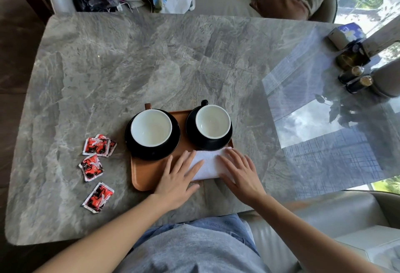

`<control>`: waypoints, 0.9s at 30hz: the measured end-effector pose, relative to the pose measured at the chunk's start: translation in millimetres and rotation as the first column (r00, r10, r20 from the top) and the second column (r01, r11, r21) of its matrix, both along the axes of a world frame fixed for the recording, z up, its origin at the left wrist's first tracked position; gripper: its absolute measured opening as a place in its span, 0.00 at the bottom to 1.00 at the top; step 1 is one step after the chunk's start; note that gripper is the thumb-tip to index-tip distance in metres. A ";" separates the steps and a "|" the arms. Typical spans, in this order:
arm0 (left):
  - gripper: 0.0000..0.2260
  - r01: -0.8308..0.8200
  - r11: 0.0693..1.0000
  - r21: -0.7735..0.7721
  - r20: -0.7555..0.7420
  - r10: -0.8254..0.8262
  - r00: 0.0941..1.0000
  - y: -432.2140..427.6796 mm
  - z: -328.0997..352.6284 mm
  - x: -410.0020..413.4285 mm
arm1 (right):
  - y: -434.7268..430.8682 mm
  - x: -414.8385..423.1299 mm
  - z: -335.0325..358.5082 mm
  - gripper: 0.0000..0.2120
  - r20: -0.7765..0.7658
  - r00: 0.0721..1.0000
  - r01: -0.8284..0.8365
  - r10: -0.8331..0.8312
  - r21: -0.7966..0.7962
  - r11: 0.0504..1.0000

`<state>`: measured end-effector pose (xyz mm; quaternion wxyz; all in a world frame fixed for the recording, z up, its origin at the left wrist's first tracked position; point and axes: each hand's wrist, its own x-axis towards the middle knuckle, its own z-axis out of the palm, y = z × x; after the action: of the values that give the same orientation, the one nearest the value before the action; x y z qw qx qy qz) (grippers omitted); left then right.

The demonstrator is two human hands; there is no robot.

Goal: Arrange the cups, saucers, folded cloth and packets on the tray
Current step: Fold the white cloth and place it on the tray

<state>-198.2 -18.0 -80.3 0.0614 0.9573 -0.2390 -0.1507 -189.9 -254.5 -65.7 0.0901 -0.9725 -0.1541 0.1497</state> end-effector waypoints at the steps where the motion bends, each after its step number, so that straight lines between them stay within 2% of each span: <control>1: 0.31 -0.015 1.000 -0.004 0.036 0.015 0.999 0.6 2.8 -1.5 | -5.2 -3.5 -3.2 0.25 -0.024 1.000 -0.009 0.010 0.003 1.000; 6: 0.29 -0.028 1.000 -0.006 0.062 0.028 0.998 -3.5 7.6 -2.7 | -15.9 1.7 -10.0 0.25 -0.051 0.998 -0.037 0.036 -0.008 0.999; 9: 0.30 -0.062 0.998 0.021 0.001 0.062 0.998 -6.3 9.5 -5.0 | -15.6 7.3 -11.7 0.26 -0.051 0.998 -0.040 0.039 -0.009 0.999; 18: 0.33 -0.017 0.999 0.037 -0.070 0.019 0.997 -5.4 -3.2 -2.1 | -17.8 5.9 -17.6 0.25 -0.061 0.997 -0.036 0.037 0.018 0.999; 24: 0.33 -0.006 1.000 -0.004 -0.043 0.006 0.999 -0.6 -3.5 -0.8 | -15.6 2.9 -11.7 0.26 -0.066 0.997 -0.027 0.030 0.055 0.998; 27: 0.31 -0.011 0.999 -0.052 0.022 0.012 1.000 6.9 4.6 -5.5 | -6.8 -2.4 -4.6 0.28 0.030 0.999 -0.023 0.021 0.053 0.998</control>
<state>-203.7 -11.1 -75.7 0.0845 0.9583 -0.2379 -0.1337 -192.2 -261.3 -70.3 0.1123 -0.9701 -0.1701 0.1321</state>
